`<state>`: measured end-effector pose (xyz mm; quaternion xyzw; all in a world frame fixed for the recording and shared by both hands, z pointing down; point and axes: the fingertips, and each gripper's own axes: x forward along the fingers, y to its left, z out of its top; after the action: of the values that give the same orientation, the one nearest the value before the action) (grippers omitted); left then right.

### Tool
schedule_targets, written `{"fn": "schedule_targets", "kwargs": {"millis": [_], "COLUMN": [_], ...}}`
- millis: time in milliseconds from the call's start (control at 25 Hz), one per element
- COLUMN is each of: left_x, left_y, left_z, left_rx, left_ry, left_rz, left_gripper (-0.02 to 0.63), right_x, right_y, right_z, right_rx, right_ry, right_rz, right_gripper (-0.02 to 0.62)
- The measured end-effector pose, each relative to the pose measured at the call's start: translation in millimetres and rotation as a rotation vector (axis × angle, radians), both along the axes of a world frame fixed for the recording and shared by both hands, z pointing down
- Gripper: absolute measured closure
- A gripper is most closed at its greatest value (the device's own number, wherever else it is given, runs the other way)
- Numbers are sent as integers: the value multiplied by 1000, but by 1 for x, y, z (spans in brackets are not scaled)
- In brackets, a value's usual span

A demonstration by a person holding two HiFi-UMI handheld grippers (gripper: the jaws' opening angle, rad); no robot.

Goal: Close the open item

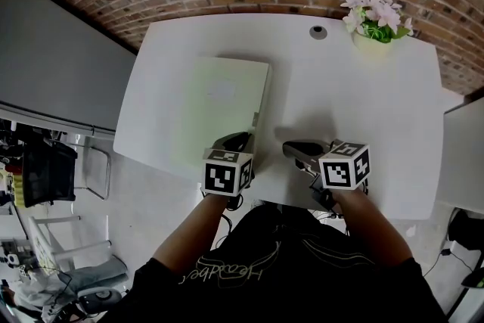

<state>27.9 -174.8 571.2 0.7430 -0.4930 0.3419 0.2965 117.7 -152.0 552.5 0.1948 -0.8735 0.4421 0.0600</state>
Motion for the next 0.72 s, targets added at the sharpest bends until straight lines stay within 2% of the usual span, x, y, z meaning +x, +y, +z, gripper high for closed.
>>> {"fn": "schedule_targets", "kwargs": {"millis": [40, 360, 600, 720], "left_x": [0, 0, 2, 2], "left_y": [1, 0, 0, -2], "left_z": [0, 0, 1, 3], "left_rx": [-6, -20, -6, -37], "left_ry": [17, 50, -34, 12], "left_rz": [-6, -8, 49, 44], "left_gripper": [604, 604, 604, 604], "right_x": [0, -1, -5, -1], "right_y": [1, -1, 5, 12], "right_z": [0, 3, 4, 6], "right_rx": [-1, -15, -36, -50], "right_ry": [0, 6, -1, 0], "right_rz": [-2, 7, 27, 54], "right_gripper": [592, 592, 592, 592]}}
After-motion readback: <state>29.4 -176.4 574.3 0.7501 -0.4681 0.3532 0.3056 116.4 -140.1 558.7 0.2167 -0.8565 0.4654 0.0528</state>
